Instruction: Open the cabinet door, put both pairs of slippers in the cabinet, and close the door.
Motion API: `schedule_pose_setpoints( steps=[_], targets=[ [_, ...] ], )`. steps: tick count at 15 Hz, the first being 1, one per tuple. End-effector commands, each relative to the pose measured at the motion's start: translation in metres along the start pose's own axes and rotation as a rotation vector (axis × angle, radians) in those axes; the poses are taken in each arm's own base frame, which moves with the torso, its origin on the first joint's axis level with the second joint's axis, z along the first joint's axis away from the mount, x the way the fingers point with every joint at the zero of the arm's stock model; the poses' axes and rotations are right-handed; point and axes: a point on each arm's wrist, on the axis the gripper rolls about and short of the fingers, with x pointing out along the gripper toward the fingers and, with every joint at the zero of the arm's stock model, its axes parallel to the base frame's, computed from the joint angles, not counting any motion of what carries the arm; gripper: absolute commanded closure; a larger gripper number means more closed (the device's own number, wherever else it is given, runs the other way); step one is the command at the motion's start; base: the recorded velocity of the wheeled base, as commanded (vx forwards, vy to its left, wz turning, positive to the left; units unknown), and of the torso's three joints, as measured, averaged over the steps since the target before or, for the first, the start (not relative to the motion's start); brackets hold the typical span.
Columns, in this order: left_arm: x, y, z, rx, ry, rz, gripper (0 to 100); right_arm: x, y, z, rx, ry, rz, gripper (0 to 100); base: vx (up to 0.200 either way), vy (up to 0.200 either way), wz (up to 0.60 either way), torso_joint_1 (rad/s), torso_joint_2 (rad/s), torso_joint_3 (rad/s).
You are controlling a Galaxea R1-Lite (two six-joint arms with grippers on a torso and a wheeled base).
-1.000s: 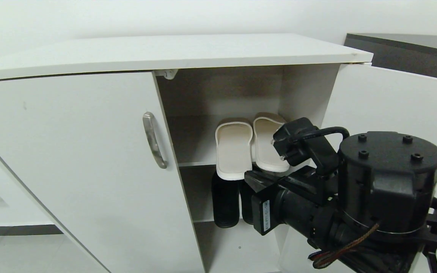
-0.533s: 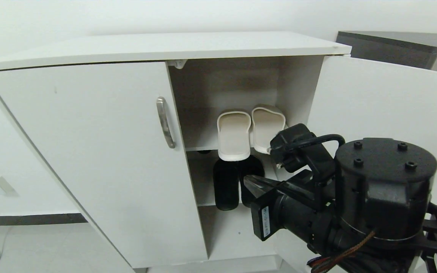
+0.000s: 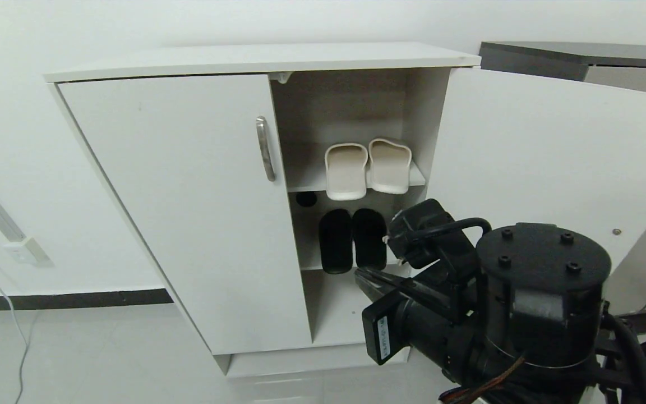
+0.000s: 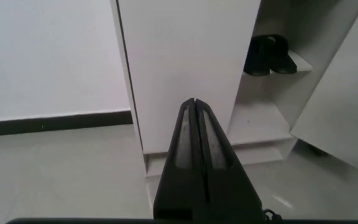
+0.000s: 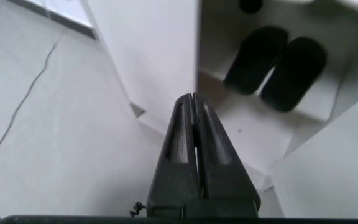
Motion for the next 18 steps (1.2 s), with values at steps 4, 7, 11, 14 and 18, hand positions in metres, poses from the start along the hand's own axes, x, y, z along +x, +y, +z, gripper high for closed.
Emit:
schedule_pose_setpoints(
  steps=[4, 7, 11, 14, 18],
  targets=[
    [0.000, 0.000, 0.000, 0.000, 0.000, 0.000, 100, 0.011, -0.001, -0.012, -0.012, 0.038, -0.015, 100, -0.200, 0.000, 0.00, 0.001, 0.00, 0.004],
    [0.000, 0.000, 0.000, 0.000, 0.000, 0.002, 100, 0.015, -0.003, -0.015, -0.014, 0.046, -0.020, 100, -0.067, 0.000, 0.00, 0.001, 0.00, -0.001],
    [0.000, 0.000, 0.000, 0.000, 0.000, 0.002, 100, 0.016, -0.002, -0.016, -0.010, 0.041, -0.020, 100, 0.000, 0.000, 0.00, 0.000, 0.00, 0.000],
    [0.000, 0.000, 0.000, 0.000, 0.000, 0.002, 100, 0.016, -0.004, -0.017, -0.013, 0.044, -0.025, 100, 0.000, 0.000, 0.00, 0.000, 0.00, 0.000],
    [0.000, 0.000, 0.000, 0.000, 0.000, 0.000, 100, 0.016, -0.005, -0.017, -0.017, 0.048, -0.031, 100, 0.000, 0.000, 0.00, 0.000, 0.00, 0.000]
  ],
)
